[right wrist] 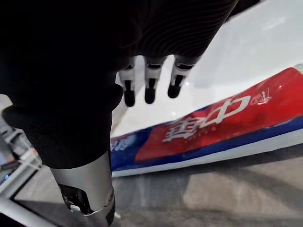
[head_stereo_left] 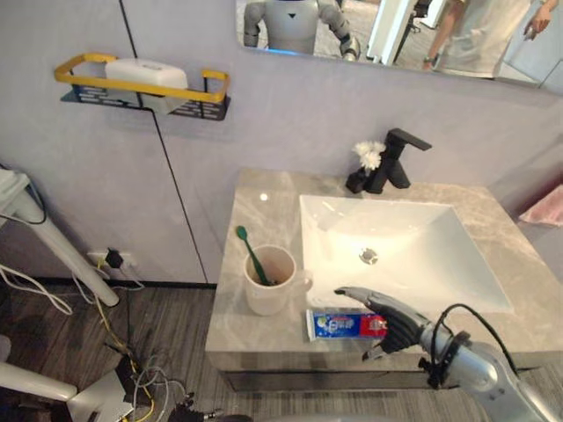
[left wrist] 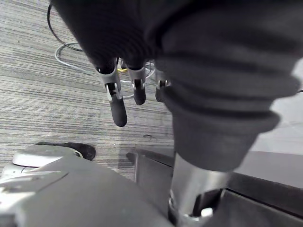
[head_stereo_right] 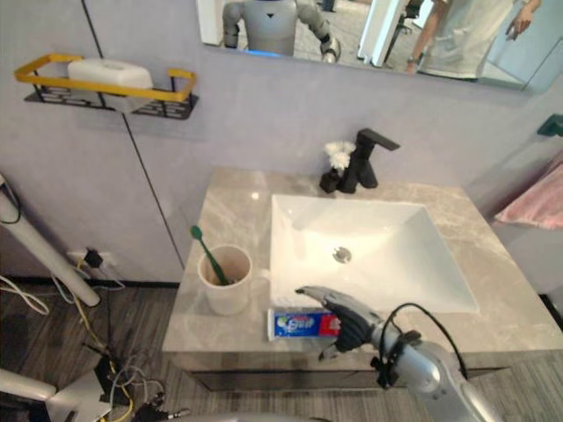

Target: Organize washtable

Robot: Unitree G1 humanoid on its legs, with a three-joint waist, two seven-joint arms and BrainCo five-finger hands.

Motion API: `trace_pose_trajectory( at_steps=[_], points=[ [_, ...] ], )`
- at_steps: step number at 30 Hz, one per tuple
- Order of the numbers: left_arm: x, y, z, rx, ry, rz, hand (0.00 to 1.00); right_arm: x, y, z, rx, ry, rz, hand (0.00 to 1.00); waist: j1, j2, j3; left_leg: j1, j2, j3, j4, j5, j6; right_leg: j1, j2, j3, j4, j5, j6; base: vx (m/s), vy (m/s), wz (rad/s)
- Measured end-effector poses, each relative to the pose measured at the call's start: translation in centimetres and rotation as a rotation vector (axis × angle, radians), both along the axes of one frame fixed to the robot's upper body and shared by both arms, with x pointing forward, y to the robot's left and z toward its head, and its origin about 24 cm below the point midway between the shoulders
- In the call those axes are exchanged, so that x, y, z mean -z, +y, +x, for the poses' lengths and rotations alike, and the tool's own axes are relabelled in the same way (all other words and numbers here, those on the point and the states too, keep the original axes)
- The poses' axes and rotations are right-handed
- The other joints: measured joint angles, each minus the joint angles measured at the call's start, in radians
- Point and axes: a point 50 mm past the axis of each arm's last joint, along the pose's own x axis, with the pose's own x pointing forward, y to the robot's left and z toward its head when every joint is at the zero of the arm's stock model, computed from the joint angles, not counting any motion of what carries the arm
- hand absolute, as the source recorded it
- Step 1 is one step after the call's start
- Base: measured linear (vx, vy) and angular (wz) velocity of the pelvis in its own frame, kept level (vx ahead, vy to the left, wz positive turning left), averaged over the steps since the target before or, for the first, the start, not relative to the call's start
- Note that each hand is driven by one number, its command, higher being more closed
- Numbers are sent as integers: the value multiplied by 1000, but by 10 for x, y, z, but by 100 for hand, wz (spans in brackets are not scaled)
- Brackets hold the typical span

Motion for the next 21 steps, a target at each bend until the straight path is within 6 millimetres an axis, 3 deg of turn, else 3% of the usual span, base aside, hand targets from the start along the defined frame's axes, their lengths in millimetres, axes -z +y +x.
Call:
trace_pose_trajectory(
  at_steps=[12, 13, 21],
  points=[
    [2, -3, -1, 3, 28, -11, 0, 17, 1, -10, 99, -33, -89, 0, -15, 17, -11, 9, 5, 28, -8, 0, 0, -7, 4, 29, -2, 9, -1, -29, 5, -7],
    [2, -3, -1, 0, 28, -12, 0, 18, 1, -11, 104, -30, -92, 100, -19, 18, -12, 9, 5, 29, -8, 0, 0, -8, 4, 30, -3, 10, -1, -22, 6, -5],
    [3, -5, -2, 3, 34, -18, 0, 17, 0, -9, 206, -88, -56, 100, -21, 25, -24, 19, 6, 42, -25, 0, 0, -9, 7, 47, -12, 12, 0, -17, 1, -5]
  ],
)
